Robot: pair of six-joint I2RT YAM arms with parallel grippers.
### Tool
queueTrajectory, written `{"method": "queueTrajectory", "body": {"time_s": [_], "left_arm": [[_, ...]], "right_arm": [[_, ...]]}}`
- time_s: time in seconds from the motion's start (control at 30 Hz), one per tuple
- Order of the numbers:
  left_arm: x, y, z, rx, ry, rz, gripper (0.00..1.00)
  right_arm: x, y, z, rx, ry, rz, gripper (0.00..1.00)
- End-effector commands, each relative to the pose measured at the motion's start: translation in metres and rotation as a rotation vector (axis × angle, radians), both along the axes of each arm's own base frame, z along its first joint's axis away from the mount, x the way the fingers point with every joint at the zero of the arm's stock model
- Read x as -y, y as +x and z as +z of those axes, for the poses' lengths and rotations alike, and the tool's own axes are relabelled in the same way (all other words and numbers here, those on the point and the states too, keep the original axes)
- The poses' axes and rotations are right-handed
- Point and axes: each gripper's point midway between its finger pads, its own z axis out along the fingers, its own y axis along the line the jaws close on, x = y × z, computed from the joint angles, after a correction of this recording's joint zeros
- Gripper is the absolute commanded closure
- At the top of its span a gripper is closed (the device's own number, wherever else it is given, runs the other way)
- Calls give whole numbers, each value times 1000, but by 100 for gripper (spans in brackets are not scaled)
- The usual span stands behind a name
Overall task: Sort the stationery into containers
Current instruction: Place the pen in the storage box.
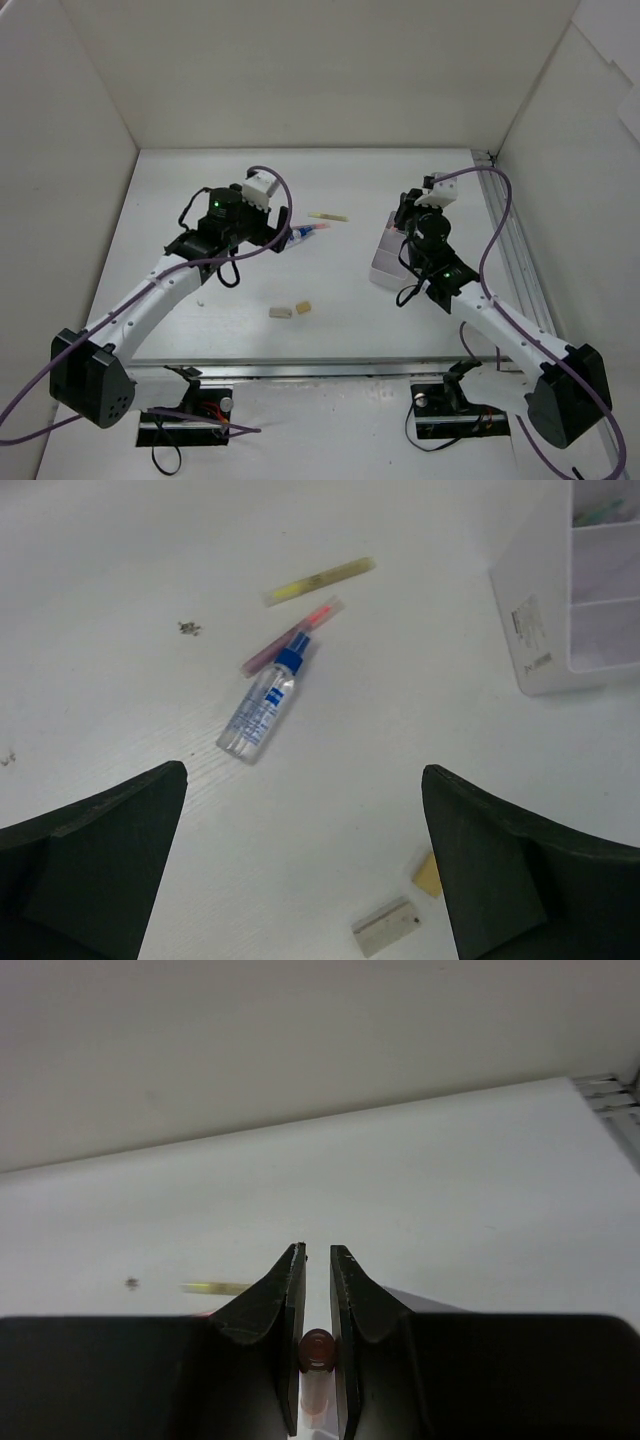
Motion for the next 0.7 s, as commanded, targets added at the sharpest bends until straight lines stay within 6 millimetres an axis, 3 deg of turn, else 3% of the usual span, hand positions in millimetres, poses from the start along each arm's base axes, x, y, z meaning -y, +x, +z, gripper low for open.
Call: {"method": "queueTrajectory", "body": {"time_s": [0.0, 0.13, 0.2, 0.23, 0.4, 0.5, 0.53, 0.67], "left_arm": [[-13, 23, 29, 41, -103, 84, 0], [-29, 49, 23, -21, -124, 151, 0], [-25, 55, 11, -69, -127, 130, 0], [-25, 60, 16, -65, -134, 126, 0], [-11, 76, 4, -89, -134, 77, 0], [-4, 88, 6, -83, -124, 50, 0], [-2, 92, -3, -104, -116, 41, 0], [11, 100, -11, -133, -112, -21, 0]], "right_arm": [[44, 14, 14, 19, -121, -202, 100], [55, 31, 6, 10, -153, -224, 100], [57, 42, -7, -11, -186, -225, 100], [62, 47, -3, 11, -186, -238, 100], [61, 71, -30, -6, -195, -197, 100], [59, 77, -41, -16, -199, -186, 100], [59, 77, -44, -21, -195, -185, 100], [55, 73, -40, -6, -172, -158, 100]]}}
